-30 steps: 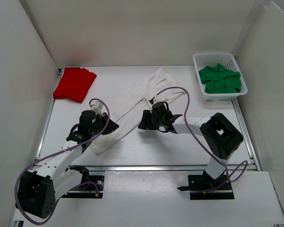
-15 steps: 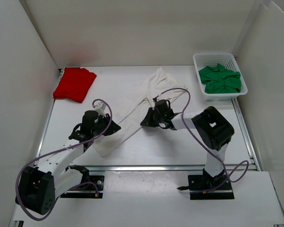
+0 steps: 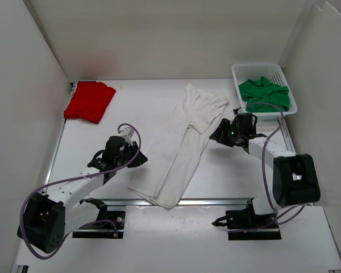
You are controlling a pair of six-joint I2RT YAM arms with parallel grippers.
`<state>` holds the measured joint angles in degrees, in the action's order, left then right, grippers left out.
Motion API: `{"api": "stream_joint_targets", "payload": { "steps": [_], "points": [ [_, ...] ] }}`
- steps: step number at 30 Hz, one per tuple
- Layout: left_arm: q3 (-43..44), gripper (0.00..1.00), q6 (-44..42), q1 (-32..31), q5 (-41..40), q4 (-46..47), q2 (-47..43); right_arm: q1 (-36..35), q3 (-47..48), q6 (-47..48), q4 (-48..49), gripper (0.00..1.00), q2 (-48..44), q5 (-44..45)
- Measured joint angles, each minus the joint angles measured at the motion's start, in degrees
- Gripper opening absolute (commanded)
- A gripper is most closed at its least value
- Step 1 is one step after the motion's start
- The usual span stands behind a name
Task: Fold and stack the t-shirts
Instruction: Rotate the tshirt 90 degrees
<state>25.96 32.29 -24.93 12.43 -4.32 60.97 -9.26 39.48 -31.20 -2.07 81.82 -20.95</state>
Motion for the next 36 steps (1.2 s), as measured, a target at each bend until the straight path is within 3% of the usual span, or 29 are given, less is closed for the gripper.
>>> {"api": "stream_joint_targets", "payload": {
  "steps": [8,15,17,19,21,24,27,29,31,33,36],
  "points": [
    [-3.3,0.27,-0.4,1.1,-0.8,-0.6,-2.7,4.9,18.9,1.2,4.2,0.49,19.1,7.7],
    [-3.8,0.27,-0.3,0.8,-0.3,0.5,-1.9,4.6,31.3,1.6,0.8,0.51,31.8,11.3],
    [-3.8,0.27,-0.1,0.8,-0.1,0.9,-1.7,4.1,33.5,1.6,0.7,0.45,33.8,11.2],
    [-3.8,0.28,0.1,0.8,0.2,1.3,-1.5,3.7,36.0,1.6,0.0,0.26,35.6,11.0],
    [-3.8,0.28,0.1,0.8,0.3,1.7,-1.4,3.3,39.6,1.5,-1.8,0.13,38.4,10.5],
    [-3.8,0.28,0.1,1.2,0.5,2.0,-1.4,2.8,48.0,1.5,-5.0,0.08,43.8,8.8],
    [-3.9,0.28,0.1,1.2,0.4,2.0,-1.4,1.9,61.9,2.6,-11.4,0.11,51.7,6.7],
    [-4.0,0.28,0.1,1.3,0.4,1.9,-1.4,1.1,75.8,3.8,-17.4,0.18,59.1,4.9],
    [-4.2,0.32,0.1,1.5,0.4,1.7,-1.4,0.0,94.0,5.2,-22.9,0.35,68.6,3.2],
    [-4.2,0.34,0.1,1.5,0.2,1.3,-1.4,-0.9,108.6,6.2,-27.1,0.40,75.5,1.4],
    [-4.5,0.45,-0.1,1.3,-0.2,0.9,-1.3,-2.0,107.5,7.9,-30.7,0.45,73.2,-0.5]
  ]
}}
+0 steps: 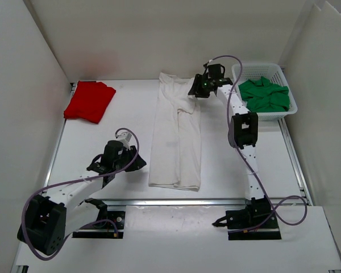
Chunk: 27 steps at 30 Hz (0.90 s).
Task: Fold and stack the t-shirts
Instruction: Rotate the tshirt 90 degrees, then grab the bottom of the folded rectangular tshirt with both arms
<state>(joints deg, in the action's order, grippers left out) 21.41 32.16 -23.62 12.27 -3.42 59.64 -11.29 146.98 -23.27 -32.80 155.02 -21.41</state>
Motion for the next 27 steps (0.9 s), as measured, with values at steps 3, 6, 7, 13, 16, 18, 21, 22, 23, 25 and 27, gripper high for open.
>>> {"api": "stream_joint_targets", "payload": {
  "steps": [3,6,7,13,16,18,21,22,23,25,27],
  "points": [
    [-1.3,0.57,-0.3,-0.7,-0.5,0.0,0.2,-0.8,-4.3,3.0,-6.6,0.46,-5.9,2.1],
    [-3.5,0.78,-0.6,-0.7,0.5,0.0,0.5,-1.4,-6.0,6.0,-12.6,0.43,-12.6,5.0],
    [-4.2,0.90,-0.7,-0.7,0.9,0.3,0.8,-1.5,-6.6,7.0,-14.4,0.42,-15.4,5.9],
    [-4.4,0.91,-0.4,-2.1,3.7,5.4,2.1,-3.8,-34.5,9.6,-9.0,0.43,-46.6,9.6],
    [-5.2,0.72,-0.4,-2.7,3.7,6.4,2.5,-5.2,-61.4,7.8,0.3,0.41,-67.8,7.2],
    [-5.7,0.61,-0.7,-3.3,3.6,6.3,2.3,-6.2,-76.8,6.3,3.4,0.39,-77.8,6.6],
    [-5.9,0.56,-1.4,-4.1,3.5,4.8,2.0,-9.8,-94.5,3.4,6.6,0.40,-86.7,7.0],
    [-5.9,0.56,-1.4,-4.7,3.5,4.3,1.9,-11.4,-99.6,2.1,7.8,0.41,-87.7,7.0],
    [-5.9,0.57,-1.5,-5.4,3.4,3.9,1.7,-12.7,-104.6,0.8,8.6,0.43,-88.1,6.6],
    [-5.9,0.56,-1.5,-6.8,3.3,3.4,1.3,-14.0,-113.6,-1.8,9.8,0.45,-90.2,5.2],
    [-6.2,0.53,-1.3,-7.9,3.3,3.4,1.0,-14.3,-120.7,-5.0,10.3,0.45,-93.7,4.1]
  ]
}}
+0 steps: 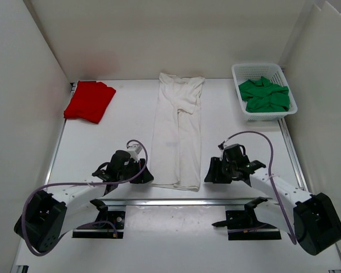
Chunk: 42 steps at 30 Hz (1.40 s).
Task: Fold and stack the t-shirts
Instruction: Grab the bottom of the folded rectangular tshirt with both arms
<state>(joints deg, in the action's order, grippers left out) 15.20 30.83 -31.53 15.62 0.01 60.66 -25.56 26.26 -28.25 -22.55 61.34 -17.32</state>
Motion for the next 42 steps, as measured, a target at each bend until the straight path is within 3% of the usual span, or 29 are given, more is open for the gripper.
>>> {"api": "stream_joint_targets", "payload": {
  "steps": [4,9,11,16,19,26,31,37,42],
  "points": [
    [-0.7,0.47,0.3,-0.6,0.3,0.0,-0.5,-3.3,-5.4,-5.9,5.6,0.45,-3.6,-2.2],
    [-1.1,0.29,1.0,-1.7,0.4,-0.8,-0.5,-6.3,-9.4,-11.7,15.4,0.40,-3.7,-4.3],
    [-1.3,0.25,1.4,-1.7,0.6,-0.8,-0.2,-6.2,-11.3,-13.3,18.4,0.32,-3.6,-5.3],
    [-1.3,0.00,2.7,-3.0,0.7,0.2,0.8,-5.9,-12.9,-15.3,21.2,0.08,-3.3,-6.1],
    [-1.5,0.00,3.4,-3.3,0.7,0.3,0.4,-5.5,-13.8,-16.1,23.6,0.00,-3.3,-7.3],
    [-4.2,0.00,4.9,-3.8,0.3,-2.2,-5.5,-6.3,-14.9,-17.1,23.9,0.00,-6.5,-8.1],
    [-6.1,0.00,5.9,-5.4,1.2,-7.3,-12.3,-10.9,-17.2,-19.4,19.4,0.01,-15.9,-6.6],
    [-5.8,0.00,8.2,-7.0,3.4,-20.0,-25.0,-17.2,-17.1,-22.6,8.7,0.01,-26.4,-3.5],
    [2.3,0.00,8.8,-4.9,5.1,-24.7,-23.3,-9.6,-9.0,-18.0,3.9,0.00,-23.5,-5.1]
  ]
}}
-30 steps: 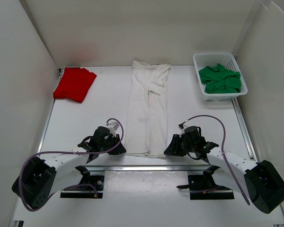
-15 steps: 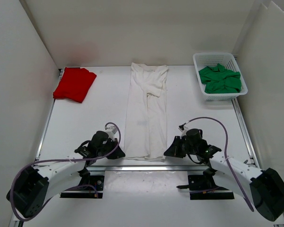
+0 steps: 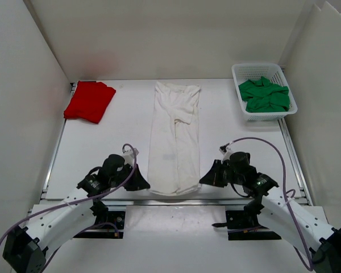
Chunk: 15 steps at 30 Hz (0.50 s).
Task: Fold and stack the t-shirts
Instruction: Grab the bottom of the folded rectangular tshirt with both arms, then fold the folded rectangular tshirt in 1/3 of the way
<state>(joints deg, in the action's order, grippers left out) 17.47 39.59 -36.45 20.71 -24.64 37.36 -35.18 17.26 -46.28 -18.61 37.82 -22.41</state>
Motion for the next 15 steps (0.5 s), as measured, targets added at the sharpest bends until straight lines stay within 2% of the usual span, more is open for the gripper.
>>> {"api": "stream_joint_targets", "payload": {
  "steps": [8,15],
  "points": [
    [15.0,0.00,-4.2,12.5,1.2,8.3,22.2,18.8,13.2,12.9,2.9,0.00,17.9,-5.6],
    [24.5,0.00,-5.3,14.0,-1.5,14.7,39.9,23.3,25.5,18.6,6.5,0.00,37.3,-7.7]
  ]
}}
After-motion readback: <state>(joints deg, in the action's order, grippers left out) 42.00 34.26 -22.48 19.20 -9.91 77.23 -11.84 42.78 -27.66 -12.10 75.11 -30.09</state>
